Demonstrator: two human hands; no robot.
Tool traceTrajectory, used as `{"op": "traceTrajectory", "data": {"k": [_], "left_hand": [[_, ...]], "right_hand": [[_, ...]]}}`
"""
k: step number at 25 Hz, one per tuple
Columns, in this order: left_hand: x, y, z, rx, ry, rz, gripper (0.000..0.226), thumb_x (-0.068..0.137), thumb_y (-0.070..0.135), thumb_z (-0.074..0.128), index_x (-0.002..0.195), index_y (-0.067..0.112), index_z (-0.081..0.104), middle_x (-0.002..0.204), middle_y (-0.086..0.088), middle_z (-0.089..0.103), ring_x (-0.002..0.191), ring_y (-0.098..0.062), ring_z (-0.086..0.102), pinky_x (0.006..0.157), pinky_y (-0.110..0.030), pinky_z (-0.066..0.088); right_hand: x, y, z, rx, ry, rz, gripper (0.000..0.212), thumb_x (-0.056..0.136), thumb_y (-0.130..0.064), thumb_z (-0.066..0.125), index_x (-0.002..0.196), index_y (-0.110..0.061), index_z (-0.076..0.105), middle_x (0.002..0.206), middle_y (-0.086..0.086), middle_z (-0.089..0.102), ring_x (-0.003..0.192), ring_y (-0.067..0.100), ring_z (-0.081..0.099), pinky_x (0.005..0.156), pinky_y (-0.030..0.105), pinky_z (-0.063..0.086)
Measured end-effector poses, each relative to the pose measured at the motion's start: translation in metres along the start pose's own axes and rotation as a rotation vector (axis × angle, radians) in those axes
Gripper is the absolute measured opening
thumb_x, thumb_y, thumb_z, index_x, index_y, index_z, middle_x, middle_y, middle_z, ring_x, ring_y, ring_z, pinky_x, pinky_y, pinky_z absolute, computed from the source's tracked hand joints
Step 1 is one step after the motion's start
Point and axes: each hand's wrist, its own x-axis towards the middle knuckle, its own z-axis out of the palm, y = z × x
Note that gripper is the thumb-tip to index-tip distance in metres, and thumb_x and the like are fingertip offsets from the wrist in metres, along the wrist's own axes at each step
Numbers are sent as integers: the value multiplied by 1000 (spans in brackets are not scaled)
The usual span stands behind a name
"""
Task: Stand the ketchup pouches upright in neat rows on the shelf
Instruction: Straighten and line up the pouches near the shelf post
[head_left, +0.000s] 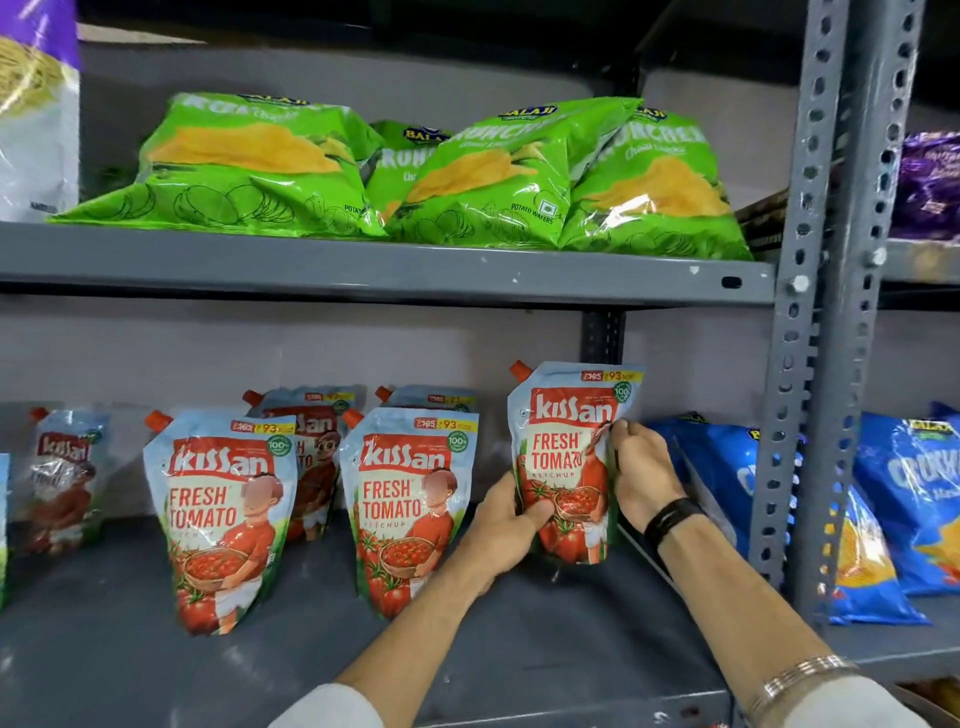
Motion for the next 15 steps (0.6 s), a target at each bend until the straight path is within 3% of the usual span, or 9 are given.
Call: {"op": "traceTrajectory", "data": {"k": [5, 9, 12, 15], "left_hand": [[-1, -29, 8, 108, -21, -47, 48, 97, 17, 61, 143, 30, 51, 141, 5, 64, 134, -14, 56, 117, -45, 43], [-8, -49, 18, 142, -23, -56, 52, 97, 18, 59, 145, 35, 48, 143, 8, 62, 136, -13, 54, 119, -46, 41], [-8, -44, 13, 146, -82, -88, 51, 99, 17, 58, 146, 33, 47, 145, 7, 60, 136, -14, 53, 119, -46, 40], [-14, -36, 8, 106, -147, -133, 53, 100, 13, 57, 147, 31, 44, 145, 7, 59, 136, -13, 51, 120, -43, 38]], "right_hand": [[-1, 38, -18, -86, 30, -9, 27, 104, -5, 45, 100, -10, 71, 107, 14, 77, 97, 27, 75, 85, 45, 60], [-6, 50, -26, -136, 53, -17, 30, 104, -5, 45, 92, -17, 70, 95, 3, 77, 84, 15, 74, 70, 33, 60], [-5, 52, -30, -157, 82, -20, 17, 105, -10, 47, 110, -6, 63, 100, 4, 74, 86, 15, 74, 65, 31, 58], [-4, 52, -33, -156, 54, -7, 20, 105, -10, 44, 114, -1, 60, 106, 10, 75, 92, 21, 74, 70, 34, 59]]}}
